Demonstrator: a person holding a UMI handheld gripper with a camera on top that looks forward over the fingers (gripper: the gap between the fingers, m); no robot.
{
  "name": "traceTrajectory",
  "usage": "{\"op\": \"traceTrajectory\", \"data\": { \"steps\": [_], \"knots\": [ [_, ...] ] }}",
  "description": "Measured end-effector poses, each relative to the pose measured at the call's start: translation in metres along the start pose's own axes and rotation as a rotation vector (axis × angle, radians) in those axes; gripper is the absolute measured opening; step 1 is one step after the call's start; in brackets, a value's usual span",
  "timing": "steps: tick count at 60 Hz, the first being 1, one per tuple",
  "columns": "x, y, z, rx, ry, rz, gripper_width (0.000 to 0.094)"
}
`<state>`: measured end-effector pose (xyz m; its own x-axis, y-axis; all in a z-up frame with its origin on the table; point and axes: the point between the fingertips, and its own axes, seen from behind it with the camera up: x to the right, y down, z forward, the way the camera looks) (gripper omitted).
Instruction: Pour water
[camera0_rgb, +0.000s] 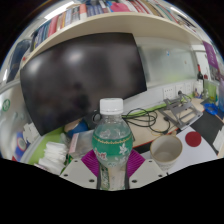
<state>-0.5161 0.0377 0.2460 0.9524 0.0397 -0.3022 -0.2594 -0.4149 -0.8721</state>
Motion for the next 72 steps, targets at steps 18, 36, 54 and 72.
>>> {"op": "traceTrajectory", "data": {
  "steps": [18, 36, 54, 72],
  "knots": [
    [-0.065, -0.049, 0.010, -0.176, -0.227, 0.764, 0.0313],
    [-0.128, -0.084, 0.072, -0.247, -0.394, 1.346, 0.0312],
    [-0.187, -0.131, 0.161, -0.227, -0.509, 1.723, 0.0314],
    [-0.254, -0.176, 0.236, -0.263, -0.530, 1.600, 0.0312]
  ]
}}
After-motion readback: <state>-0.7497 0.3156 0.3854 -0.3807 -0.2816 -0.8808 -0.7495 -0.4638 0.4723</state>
